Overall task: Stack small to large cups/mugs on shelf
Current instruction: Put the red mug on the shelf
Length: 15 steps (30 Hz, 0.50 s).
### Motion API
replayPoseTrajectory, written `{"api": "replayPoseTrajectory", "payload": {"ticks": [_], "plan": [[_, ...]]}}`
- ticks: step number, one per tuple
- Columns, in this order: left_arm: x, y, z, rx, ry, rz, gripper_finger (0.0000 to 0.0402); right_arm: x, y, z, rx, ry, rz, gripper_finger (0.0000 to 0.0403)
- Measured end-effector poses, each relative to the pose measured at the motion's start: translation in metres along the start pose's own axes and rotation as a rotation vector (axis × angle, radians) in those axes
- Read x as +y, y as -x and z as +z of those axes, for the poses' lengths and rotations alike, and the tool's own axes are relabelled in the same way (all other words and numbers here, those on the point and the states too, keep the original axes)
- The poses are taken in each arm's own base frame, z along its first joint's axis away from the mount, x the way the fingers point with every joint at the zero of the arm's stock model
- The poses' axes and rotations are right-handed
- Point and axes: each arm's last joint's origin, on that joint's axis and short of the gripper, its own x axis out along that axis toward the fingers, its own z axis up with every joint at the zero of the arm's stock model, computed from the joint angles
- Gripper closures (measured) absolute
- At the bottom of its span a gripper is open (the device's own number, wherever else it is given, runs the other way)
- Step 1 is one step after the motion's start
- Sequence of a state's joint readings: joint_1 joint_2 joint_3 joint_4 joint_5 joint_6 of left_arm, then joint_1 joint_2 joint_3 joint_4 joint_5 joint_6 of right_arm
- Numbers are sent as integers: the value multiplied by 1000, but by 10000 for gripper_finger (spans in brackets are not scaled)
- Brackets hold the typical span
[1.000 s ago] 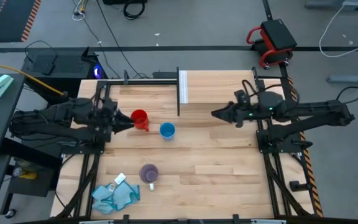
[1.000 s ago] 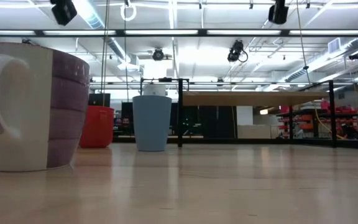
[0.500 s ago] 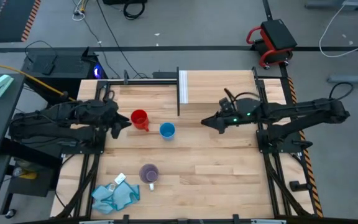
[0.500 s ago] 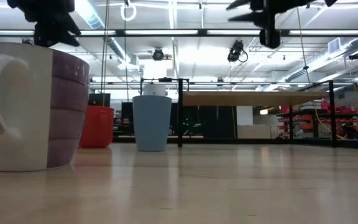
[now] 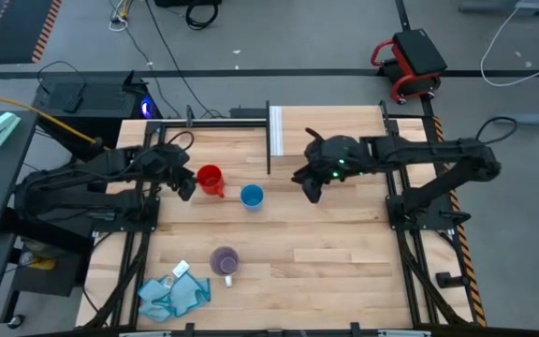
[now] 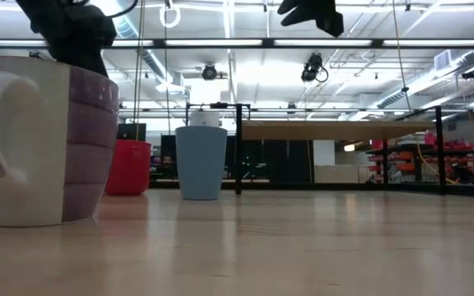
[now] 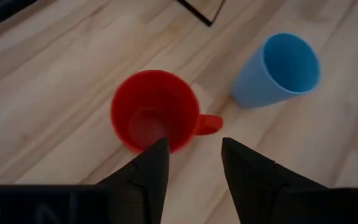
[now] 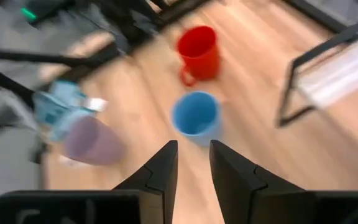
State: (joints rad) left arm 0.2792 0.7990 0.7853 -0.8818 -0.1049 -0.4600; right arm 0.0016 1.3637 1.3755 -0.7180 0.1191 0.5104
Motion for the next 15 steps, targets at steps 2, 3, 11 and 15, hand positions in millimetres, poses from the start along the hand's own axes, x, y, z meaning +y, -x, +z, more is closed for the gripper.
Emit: {"api": "replayPoseTrajectory", "payload": {"ticks": [2, 3, 11, 15], "plan": [[2, -2, 2, 6, 13, 15, 248, 3, -1, 8, 26, 27, -35, 302], [3, -3, 2, 10, 19, 18, 248, 4, -3, 12, 36, 34, -41, 302], [6, -4, 3, 41, 44, -10, 247, 11, -37, 13, 128, 27, -48, 302], [11, -5, 5, 21, 71, 37, 253, 11, -51, 10, 160, 28, -67, 302]]}}
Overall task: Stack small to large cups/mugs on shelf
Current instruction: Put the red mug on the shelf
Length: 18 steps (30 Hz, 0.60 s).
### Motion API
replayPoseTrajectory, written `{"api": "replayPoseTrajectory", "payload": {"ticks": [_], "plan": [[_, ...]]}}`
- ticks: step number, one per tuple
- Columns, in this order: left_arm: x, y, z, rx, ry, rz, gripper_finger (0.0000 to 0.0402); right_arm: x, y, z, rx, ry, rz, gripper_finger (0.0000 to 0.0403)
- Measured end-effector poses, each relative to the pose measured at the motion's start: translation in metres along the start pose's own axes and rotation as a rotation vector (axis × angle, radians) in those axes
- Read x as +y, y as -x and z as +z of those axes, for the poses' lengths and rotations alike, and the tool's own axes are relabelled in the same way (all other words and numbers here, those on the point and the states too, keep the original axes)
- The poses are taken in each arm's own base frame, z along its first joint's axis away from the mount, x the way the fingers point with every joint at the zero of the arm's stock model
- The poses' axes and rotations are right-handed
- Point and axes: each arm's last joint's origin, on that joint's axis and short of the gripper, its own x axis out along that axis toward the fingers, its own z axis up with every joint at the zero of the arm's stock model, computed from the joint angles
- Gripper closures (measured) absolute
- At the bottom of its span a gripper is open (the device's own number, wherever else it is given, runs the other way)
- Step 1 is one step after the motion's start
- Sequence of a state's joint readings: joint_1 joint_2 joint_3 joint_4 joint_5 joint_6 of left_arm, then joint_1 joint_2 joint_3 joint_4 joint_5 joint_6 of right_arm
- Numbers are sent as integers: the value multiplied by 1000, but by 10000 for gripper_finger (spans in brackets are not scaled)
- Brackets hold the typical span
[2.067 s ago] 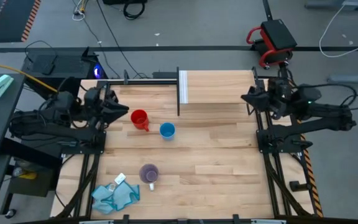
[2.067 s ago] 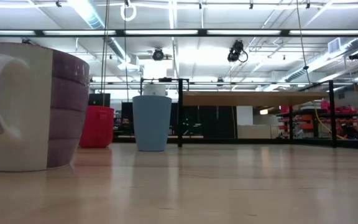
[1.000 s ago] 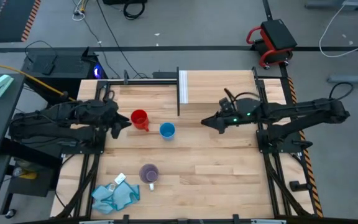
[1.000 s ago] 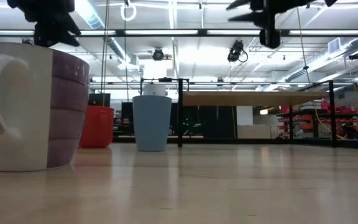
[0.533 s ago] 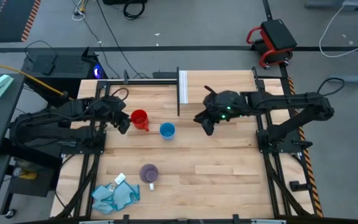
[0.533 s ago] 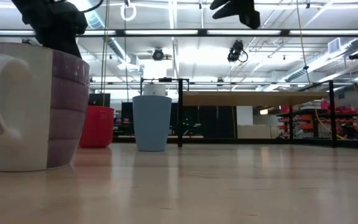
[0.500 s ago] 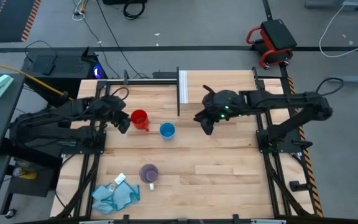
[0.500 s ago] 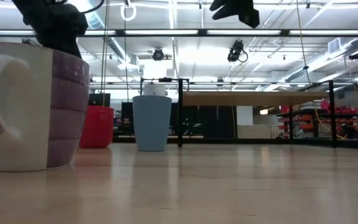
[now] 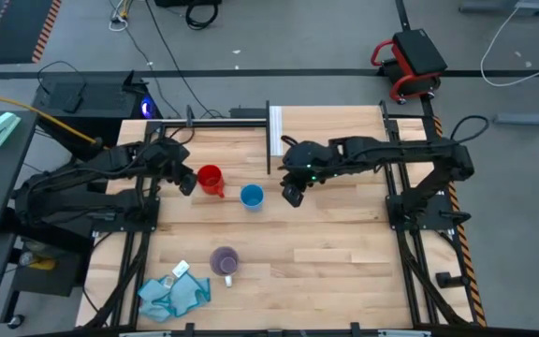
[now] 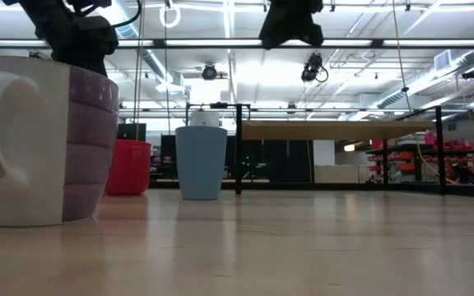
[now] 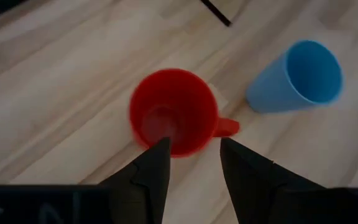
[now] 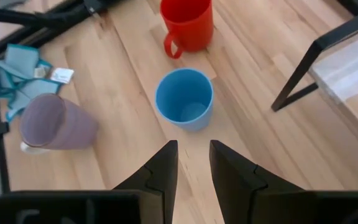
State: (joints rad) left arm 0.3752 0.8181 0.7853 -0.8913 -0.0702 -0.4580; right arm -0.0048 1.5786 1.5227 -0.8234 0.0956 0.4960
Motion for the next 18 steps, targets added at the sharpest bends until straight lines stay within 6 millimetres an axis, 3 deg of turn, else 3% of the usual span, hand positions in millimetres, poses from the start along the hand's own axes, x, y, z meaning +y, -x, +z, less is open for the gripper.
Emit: {"api": "replayPoseTrajectory", "payload": {"ticks": [7, 18], "plan": [[14, -5, 8, -18, 21, 121, 267, -1, -13, 0, 27, 0, -19, 302], [22, -49, 18, 195, 28, 141, 260, -2, -4, 0, 14, -4, -12, 303]]}}
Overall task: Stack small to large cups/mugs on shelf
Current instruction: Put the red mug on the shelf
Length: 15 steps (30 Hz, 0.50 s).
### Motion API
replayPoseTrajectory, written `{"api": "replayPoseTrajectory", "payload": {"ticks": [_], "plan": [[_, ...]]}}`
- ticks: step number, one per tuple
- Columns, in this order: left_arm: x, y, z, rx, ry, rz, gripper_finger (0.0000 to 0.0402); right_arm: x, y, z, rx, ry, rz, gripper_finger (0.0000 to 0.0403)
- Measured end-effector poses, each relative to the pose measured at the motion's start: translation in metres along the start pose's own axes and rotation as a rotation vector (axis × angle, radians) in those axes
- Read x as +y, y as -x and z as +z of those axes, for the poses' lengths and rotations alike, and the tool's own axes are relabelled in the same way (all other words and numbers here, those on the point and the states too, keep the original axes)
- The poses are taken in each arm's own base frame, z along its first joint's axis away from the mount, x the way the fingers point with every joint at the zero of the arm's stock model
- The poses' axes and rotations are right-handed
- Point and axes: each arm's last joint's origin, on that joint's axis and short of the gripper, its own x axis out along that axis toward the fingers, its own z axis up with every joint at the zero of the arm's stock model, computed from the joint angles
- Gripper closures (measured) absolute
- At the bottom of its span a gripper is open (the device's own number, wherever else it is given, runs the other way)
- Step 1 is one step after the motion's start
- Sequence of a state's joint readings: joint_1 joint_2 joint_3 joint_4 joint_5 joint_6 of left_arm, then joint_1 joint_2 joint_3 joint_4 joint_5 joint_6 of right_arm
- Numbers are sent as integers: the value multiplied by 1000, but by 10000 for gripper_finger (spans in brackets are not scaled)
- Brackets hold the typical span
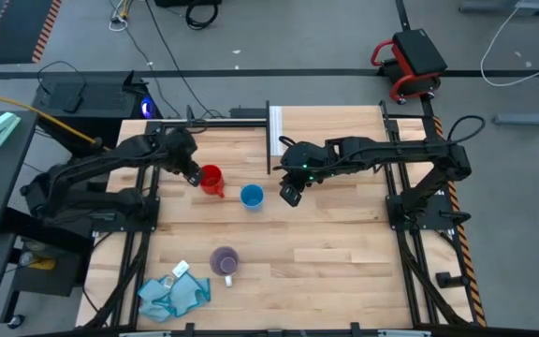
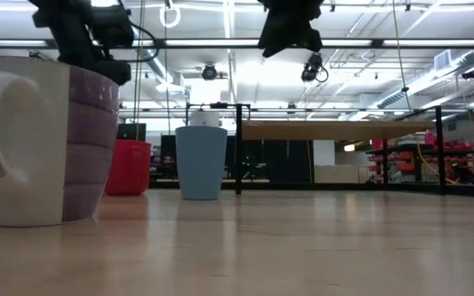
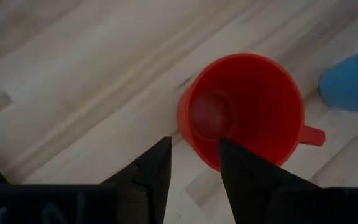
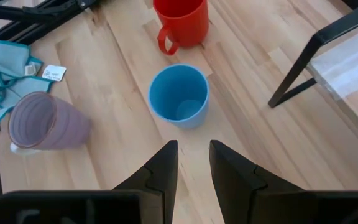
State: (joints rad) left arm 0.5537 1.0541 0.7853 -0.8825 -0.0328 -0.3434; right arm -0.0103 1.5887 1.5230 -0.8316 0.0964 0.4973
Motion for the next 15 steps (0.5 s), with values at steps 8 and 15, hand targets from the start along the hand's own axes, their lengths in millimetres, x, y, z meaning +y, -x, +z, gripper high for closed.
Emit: {"api": "replayPoseTrajectory", "payload": {"ticks": [8, 15], "plan": [[-3, -18, 8, 38, -9, 5, 272, 5, 3, -5, 4, 18, -20, 303], [-2, -30, 13, 66, 0, 18, 270, 4, 4, -6, 17, 16, -29, 303]]}}
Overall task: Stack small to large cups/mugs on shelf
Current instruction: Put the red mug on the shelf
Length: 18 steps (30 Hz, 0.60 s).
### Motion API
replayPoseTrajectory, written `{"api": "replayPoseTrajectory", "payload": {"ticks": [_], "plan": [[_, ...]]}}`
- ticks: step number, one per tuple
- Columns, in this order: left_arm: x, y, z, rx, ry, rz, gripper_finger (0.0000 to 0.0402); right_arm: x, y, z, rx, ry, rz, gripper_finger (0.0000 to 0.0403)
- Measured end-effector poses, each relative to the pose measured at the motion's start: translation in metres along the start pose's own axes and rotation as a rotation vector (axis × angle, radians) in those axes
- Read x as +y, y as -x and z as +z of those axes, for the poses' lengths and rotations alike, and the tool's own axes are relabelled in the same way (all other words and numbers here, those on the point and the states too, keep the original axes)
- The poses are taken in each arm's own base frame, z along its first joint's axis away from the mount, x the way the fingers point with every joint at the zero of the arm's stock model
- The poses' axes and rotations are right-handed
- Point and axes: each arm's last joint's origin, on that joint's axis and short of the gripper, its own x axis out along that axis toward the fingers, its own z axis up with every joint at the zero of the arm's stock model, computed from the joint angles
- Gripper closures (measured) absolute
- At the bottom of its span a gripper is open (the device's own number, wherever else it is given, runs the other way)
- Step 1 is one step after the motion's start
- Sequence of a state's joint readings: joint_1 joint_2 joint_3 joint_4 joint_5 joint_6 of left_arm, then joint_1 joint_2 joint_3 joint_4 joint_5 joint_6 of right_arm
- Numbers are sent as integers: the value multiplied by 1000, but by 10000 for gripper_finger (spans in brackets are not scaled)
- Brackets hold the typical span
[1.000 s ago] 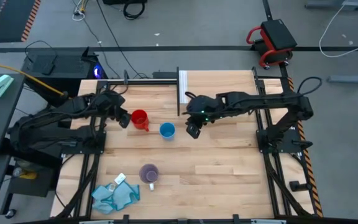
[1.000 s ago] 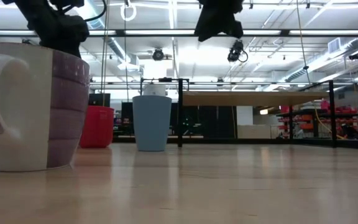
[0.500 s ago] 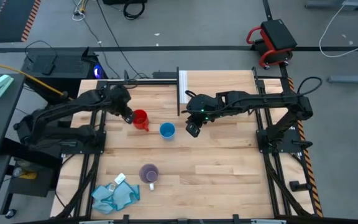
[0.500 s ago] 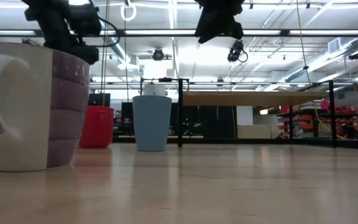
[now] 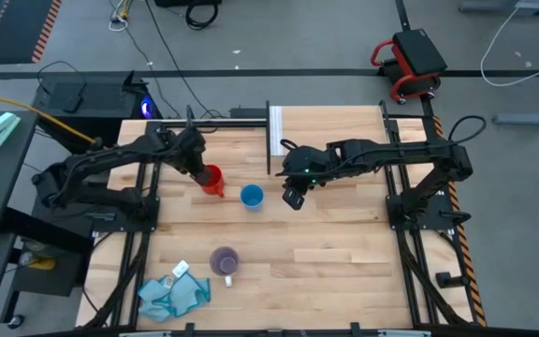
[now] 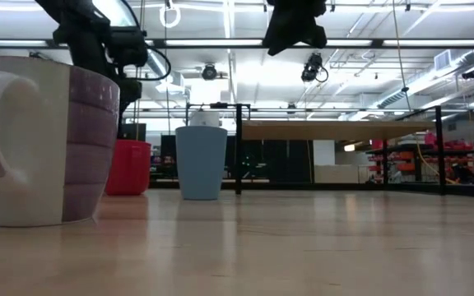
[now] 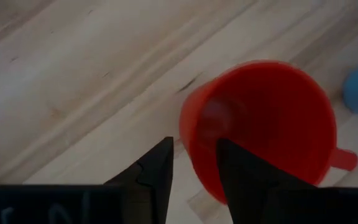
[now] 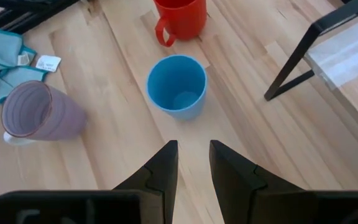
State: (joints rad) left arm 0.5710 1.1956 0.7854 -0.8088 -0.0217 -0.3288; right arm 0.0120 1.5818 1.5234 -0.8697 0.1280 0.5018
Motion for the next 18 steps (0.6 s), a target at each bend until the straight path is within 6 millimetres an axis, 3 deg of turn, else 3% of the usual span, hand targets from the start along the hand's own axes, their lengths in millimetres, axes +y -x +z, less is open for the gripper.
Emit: {"api": "replayPoseTrajectory", "payload": {"ticks": [9, 18], "plan": [[3, -7, 5, 4, 26, 10, 283, 1, 0, -1, 5, 3, -2, 303], [9, -6, 8, -13, 77, 14, 326, 1, 0, -2, 8, 5, -4, 303]]}}
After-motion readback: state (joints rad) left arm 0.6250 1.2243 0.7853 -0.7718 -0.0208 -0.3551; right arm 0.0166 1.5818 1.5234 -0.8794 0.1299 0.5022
